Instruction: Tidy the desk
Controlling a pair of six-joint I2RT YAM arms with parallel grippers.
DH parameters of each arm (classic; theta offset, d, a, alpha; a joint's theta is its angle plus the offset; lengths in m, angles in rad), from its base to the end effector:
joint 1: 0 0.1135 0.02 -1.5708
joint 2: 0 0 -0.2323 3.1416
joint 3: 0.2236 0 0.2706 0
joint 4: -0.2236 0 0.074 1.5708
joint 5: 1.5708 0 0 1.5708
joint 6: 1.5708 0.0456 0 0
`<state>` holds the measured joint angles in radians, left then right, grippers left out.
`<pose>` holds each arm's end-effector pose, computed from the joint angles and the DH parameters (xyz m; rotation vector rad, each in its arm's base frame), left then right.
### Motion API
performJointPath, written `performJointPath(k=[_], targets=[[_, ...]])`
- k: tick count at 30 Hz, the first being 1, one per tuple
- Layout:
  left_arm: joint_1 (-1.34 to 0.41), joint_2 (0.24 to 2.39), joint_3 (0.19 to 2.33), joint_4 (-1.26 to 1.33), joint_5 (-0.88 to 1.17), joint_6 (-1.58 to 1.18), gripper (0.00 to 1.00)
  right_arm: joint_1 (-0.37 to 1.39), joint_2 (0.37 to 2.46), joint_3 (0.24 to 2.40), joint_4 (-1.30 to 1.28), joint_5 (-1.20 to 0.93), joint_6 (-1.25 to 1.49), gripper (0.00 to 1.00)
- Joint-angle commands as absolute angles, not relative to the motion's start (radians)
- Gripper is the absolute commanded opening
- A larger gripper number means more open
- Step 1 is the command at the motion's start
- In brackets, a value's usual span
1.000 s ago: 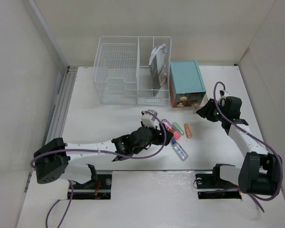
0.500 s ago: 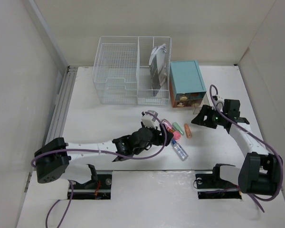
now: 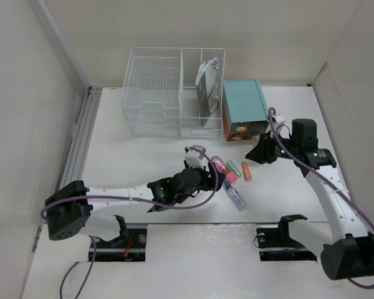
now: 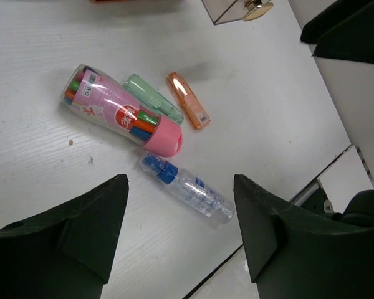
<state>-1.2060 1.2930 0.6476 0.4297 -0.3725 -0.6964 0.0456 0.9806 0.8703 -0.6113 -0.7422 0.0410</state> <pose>0.1286 -0.2902 0.2012 0.1972 1.8830 -1.0214 0.2387 0.0417 0.2660 -0.3884 2.1786 0.8900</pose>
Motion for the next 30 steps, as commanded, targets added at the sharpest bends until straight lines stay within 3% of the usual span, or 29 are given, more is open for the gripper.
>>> performJointPath(k=[1, 4, 7, 9, 13, 15, 21, 27, 30], targets=[[-1.230, 1.243, 0.647, 0.385, -0.442, -0.745, 0.64, 0.203, 1.060, 1.041, -0.650, -0.653, -0.141, 0.37], [-1.261, 1.187, 0.623, 0.315, -0.504, -0.793, 0.53, 0.271, 1.208, 1.161, -0.675, -0.570, -0.231, 0.37], [-1.305, 1.102, 0.592, 0.214, -0.578, -0.870, 0.44, 0.299, 1.340, 1.259, -0.698, -0.583, -0.256, 0.53], [-1.348, 1.022, 0.583, 0.137, -0.609, -0.929, 0.33, 0.373, 1.408, 1.307, -0.742, -0.474, -0.316, 0.59], [-1.406, 0.885, 0.534, 0.040, -0.643, -1.011, 0.30, 0.431, 1.563, 1.382, -0.775, -0.306, -0.392, 0.64], [-1.420, 0.838, 0.522, -0.006, -0.653, -1.035, 0.34, 0.454, 1.603, 1.402, -0.828, -0.305, -0.429, 0.64], [-1.430, 0.729, 0.512, -0.141, -0.672, -1.060, 0.67, 0.546, 1.676, 1.376, -0.839, -0.213, -0.466, 0.71], [-1.430, 0.709, 0.512, -0.161, -0.681, -1.060, 0.70, 0.577, 1.744, 1.367, -0.818, -0.195, -0.466, 0.81], [-1.430, 0.709, 0.512, -0.152, -0.681, -1.060, 0.70, 0.600, 1.785, 1.376, -0.818, -0.175, -0.466, 0.81]])
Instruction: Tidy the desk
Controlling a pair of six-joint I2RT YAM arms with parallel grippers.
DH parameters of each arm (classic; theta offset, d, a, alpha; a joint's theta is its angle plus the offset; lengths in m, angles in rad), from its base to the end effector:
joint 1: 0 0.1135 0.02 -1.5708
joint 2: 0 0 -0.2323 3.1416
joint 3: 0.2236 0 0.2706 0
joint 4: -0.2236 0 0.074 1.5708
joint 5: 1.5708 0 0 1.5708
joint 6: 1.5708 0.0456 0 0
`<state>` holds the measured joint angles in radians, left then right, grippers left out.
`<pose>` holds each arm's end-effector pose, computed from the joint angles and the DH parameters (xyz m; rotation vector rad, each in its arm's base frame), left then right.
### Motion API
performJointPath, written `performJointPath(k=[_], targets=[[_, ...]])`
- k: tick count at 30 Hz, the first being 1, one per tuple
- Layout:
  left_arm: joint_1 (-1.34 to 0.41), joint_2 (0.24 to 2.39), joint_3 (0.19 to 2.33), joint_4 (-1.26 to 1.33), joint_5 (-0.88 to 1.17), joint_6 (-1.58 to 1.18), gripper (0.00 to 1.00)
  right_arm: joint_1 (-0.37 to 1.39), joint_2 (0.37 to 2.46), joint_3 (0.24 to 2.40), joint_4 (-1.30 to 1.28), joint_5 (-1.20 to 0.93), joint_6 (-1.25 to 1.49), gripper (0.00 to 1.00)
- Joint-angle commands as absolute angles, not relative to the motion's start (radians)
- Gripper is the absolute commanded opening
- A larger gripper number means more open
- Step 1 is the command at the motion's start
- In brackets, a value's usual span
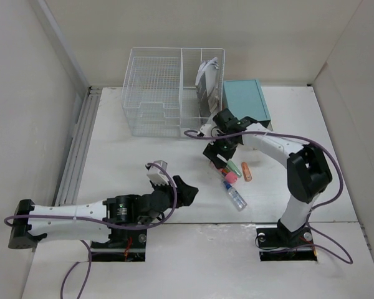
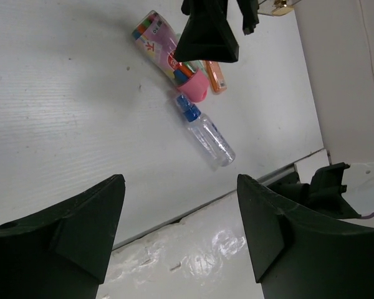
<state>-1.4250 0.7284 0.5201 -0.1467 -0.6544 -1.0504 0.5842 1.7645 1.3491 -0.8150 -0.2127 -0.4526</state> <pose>0.0595 -0.2142 0.2340 -0.0890 1.9943 -1.0619 0.3033 0.2121 0.1781 -1.4310 2.4050 0.3297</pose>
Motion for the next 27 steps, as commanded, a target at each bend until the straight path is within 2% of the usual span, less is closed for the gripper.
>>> performJointPath(k=[1, 20, 24, 26, 27], targets=[[-1.430, 0.709, 0.502, -0.152, -0.681, -1.060, 0.70, 0.600, 1.808, 1.385, -0.808, -0.175, -0.466, 0.81], [-1.430, 0.672, 0.483, -0.133, -0.681, -1.032, 0.70, 0.658, 1.950, 1.442, -0.789, -0.140, -0.403, 0.81], [-1.430, 0.650, 0.483, -0.133, -0.681, -1.032, 0.70, 0.667, 1.968, 1.442, -0.788, -0.117, -0.383, 0.71], [-1.430, 0.641, 0.474, -0.133, -0.681, -1.032, 0.70, 0.667, 1.968, 1.442, -0.788, -0.107, -0.374, 0.56], [-1.430, 0.641, 0.474, -0.133, -0.681, -1.023, 0.70, 0.667, 1.968, 1.433, -0.788, -0.107, -0.374, 0.41]])
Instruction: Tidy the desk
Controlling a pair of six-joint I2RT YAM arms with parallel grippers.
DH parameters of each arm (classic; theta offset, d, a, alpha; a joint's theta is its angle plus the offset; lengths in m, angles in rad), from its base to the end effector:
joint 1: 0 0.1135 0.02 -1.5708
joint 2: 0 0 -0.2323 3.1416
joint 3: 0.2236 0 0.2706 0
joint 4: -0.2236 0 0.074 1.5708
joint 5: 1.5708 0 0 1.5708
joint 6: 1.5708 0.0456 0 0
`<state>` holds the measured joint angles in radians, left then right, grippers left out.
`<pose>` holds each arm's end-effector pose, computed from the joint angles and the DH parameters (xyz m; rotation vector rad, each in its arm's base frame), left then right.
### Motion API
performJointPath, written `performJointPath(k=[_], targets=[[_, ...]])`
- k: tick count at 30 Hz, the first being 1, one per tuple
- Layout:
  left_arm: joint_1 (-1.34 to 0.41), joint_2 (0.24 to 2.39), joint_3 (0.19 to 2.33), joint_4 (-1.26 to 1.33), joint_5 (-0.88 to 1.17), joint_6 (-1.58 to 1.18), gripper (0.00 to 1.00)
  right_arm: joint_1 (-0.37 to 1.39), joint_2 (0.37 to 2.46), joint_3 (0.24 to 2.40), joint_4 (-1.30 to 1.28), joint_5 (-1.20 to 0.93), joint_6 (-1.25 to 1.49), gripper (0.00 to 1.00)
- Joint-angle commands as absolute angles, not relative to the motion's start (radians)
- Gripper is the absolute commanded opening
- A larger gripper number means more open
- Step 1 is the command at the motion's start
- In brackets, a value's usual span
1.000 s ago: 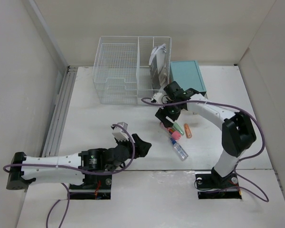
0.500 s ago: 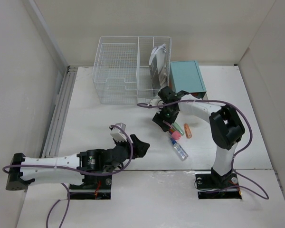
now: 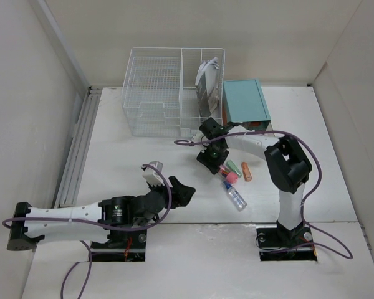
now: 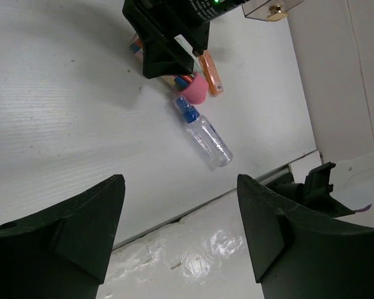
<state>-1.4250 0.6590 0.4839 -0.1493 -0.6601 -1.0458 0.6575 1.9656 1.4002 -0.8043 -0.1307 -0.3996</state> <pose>0.0583 -0.2046 0.2338 -0.1022 1.9711 -1.0846 0.3036 0.2419 0.1204 -1.5046 2.5380 0.2297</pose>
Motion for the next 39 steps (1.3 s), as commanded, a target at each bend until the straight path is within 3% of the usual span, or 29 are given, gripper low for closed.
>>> performJointPath(k=[1, 5, 9, 16, 23, 31, 39], targets=[[-1.430, 0.641, 0.474, -0.124, -0.681, -1.023, 0.70, 0.667, 1.968, 1.433, -0.788, -0.107, -0.374, 0.35], [-1.430, 0.653, 0.474, -0.101, -0.681, -1.012, 0.69, 0.667, 1.912, 1.433, -0.810, -0.107, -0.386, 0.07], [-1.430, 0.695, 0.483, -0.074, -0.681, -0.991, 0.69, 0.667, 1.777, 1.501, -0.862, -0.155, -0.422, 0.02], [-1.430, 0.801, 0.526, -0.012, -0.661, -0.954, 0.69, 0.594, 1.597, 1.640, -0.896, -0.173, -0.422, 0.00], [-1.430, 0.834, 0.535, 0.034, -0.652, -0.945, 0.69, 0.368, 1.488, 1.611, -0.752, -0.074, -0.422, 0.00], [-1.430, 0.862, 0.535, 0.052, -0.652, -0.936, 0.69, 0.166, 1.520, 1.548, -0.571, -0.233, -0.422, 0.00], [-1.430, 0.862, 0.514, 0.080, -0.641, -0.945, 0.69, 0.109, 1.534, 1.439, -0.413, -0.278, -0.399, 0.00]])
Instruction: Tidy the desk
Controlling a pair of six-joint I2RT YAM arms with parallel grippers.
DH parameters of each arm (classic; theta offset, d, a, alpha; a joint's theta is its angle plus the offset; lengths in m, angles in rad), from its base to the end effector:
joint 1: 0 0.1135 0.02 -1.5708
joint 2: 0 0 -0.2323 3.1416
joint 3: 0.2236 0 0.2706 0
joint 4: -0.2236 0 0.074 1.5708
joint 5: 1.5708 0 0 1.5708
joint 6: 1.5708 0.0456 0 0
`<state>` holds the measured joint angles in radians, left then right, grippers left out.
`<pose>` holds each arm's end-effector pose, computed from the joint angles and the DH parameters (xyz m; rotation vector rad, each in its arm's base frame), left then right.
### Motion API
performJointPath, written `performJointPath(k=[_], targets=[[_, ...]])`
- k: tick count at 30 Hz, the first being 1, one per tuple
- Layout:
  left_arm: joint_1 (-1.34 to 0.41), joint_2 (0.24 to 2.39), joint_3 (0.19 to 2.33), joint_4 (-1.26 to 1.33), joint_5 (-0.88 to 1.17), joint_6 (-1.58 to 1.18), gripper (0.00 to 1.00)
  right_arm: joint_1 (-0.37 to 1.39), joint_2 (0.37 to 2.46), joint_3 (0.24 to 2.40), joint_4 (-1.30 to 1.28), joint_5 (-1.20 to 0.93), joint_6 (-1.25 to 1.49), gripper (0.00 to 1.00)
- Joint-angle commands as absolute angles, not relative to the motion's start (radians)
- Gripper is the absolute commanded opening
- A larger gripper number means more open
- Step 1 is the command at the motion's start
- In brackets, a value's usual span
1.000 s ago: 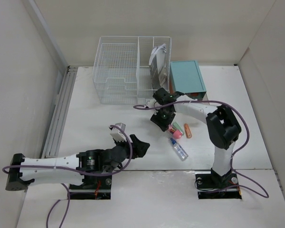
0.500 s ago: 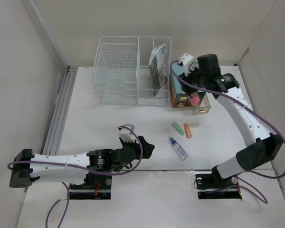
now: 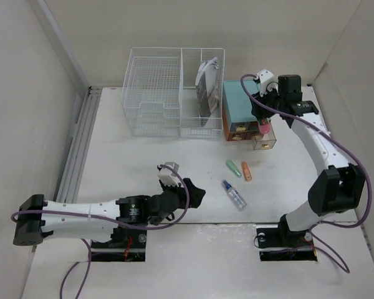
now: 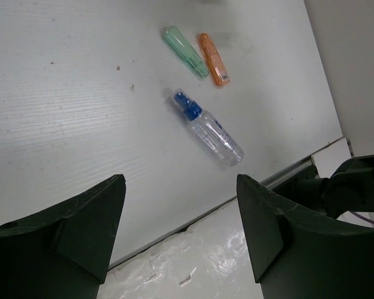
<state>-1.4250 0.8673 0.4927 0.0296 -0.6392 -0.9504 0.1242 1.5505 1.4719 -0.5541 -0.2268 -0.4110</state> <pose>0.0620 -0.2348 0.2125 0.0171 1.9780 -1.0183 0.3744 0.0571 0.3148 -0.6986 2.0716 0.0879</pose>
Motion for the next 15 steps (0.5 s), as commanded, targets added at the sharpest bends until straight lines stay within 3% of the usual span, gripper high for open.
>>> performJointPath(k=[1, 15], targets=[[-1.430, 0.862, 0.514, 0.080, -0.641, -0.945, 0.69, 0.109, 1.534, 1.407, -0.400, -0.278, -0.390, 0.00], [-1.430, 0.853, 0.495, 0.089, -0.641, -0.936, 0.69, 0.109, 1.514, 1.347, -0.552, -0.265, -0.426, 0.00]])
